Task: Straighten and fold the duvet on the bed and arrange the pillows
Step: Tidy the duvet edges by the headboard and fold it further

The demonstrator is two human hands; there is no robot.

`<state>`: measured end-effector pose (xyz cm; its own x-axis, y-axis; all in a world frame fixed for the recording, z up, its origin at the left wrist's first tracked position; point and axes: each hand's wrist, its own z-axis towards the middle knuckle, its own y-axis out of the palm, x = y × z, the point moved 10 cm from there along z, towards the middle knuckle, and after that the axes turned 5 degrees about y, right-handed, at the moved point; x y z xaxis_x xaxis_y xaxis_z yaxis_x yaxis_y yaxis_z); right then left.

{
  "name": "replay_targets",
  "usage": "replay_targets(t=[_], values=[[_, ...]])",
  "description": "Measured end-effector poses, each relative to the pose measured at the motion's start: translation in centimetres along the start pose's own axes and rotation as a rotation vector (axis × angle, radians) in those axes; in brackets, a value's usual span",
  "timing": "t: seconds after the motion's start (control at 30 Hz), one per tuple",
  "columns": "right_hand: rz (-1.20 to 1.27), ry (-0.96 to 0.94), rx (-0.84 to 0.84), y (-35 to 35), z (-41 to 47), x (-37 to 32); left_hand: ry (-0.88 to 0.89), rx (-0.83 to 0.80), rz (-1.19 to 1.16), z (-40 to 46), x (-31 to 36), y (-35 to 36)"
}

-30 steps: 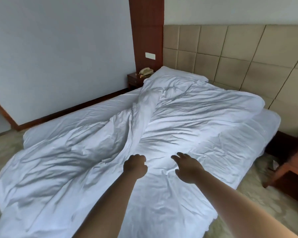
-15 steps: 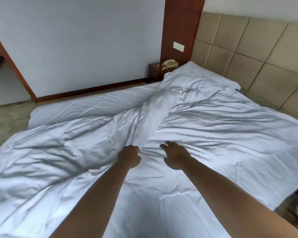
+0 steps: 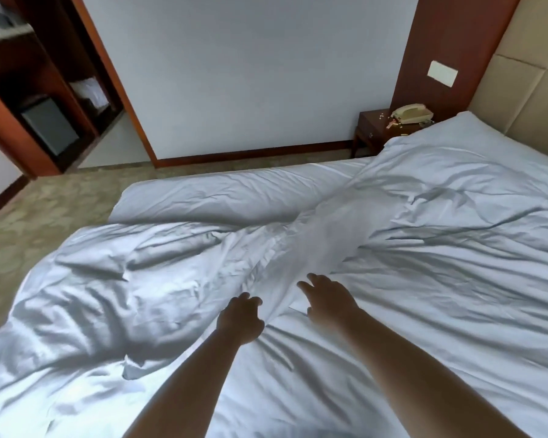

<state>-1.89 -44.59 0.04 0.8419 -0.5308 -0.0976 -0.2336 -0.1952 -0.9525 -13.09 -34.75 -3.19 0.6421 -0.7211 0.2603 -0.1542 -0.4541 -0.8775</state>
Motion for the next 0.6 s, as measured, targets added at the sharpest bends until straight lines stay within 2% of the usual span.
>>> replay_targets(t=[0.37, 0.6], values=[[0.053, -0.038, 0.042, 2.2, 5.4, 3.3, -0.051, 0.096, 0.008, 7.6, 0.1, 1.1], [0.086, -0.009, -0.008, 5.5, 5.5, 2.8, -0.162, -0.005, -0.149, 9.2, -2.8, 4.2]])
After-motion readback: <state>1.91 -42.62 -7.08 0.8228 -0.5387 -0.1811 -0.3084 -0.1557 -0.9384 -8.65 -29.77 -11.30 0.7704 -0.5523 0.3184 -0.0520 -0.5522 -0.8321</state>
